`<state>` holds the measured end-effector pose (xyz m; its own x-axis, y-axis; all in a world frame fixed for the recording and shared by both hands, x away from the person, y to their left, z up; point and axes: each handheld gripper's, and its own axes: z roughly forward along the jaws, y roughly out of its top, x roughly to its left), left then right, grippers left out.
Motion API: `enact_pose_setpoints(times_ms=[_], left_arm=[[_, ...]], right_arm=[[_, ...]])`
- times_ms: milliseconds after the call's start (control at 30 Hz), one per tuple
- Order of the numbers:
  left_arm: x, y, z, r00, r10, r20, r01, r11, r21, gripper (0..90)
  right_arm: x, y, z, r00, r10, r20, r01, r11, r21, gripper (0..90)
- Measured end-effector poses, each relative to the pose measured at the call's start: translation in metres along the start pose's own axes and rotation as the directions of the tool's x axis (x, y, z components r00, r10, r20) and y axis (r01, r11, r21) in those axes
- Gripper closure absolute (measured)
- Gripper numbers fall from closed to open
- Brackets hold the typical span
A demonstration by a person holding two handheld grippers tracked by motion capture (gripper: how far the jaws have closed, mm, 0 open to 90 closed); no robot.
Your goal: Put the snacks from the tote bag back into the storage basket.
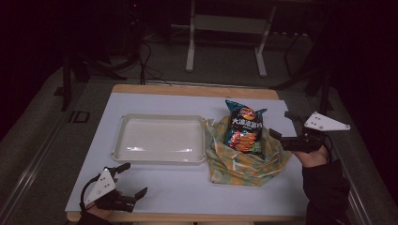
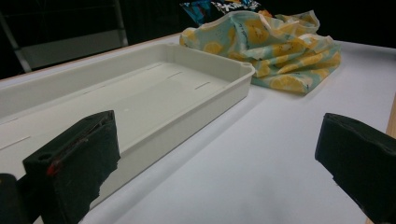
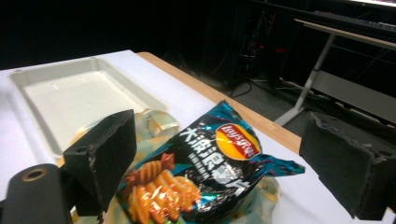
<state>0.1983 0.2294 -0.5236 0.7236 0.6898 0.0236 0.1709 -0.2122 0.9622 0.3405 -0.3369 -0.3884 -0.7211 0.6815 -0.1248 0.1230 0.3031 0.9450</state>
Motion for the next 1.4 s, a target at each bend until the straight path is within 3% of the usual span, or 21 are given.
enact_pose_setpoints(times_ms=[367,633,800,1167,1400], left_arm=[[0.0,0.0,0.001,1.0,0.003,0.004,-0.003,1.0,-0.001,0.1],[-0.001,0.001,0.001,0.9999,0.013,0.008,-0.013,0.9999,0.002,0.1],[-0.001,0.0,0.001,0.9999,0.013,0.009,-0.013,0.9999,0.001,0.1],[-0.002,0.0,0.001,0.9998,0.014,0.01,-0.015,0.9998,0.01,0.0],[-0.002,-0.001,0.002,0.9998,0.018,0.01,-0.018,0.9997,0.017,0.1]], right_arm=[[-0.021,0.003,0.028,0.9995,0.029,-0.013,-0.029,1.0,0.009,10.8],[-0.038,-0.003,0.051,0.9967,0.08,0.013,-0.08,0.997,0.022,11.0],[-0.047,-0.013,0.068,0.9948,0.095,0.036,-0.097,0.993,0.061,12.9],[-0.062,-0.041,0.09,0.9837,0.171,0.055,-0.176,0.978,0.107,16.6],[-0.066,-0.054,0.099,0.9727,0.226,0.053,-0.231,0.962,0.143,22.6]])
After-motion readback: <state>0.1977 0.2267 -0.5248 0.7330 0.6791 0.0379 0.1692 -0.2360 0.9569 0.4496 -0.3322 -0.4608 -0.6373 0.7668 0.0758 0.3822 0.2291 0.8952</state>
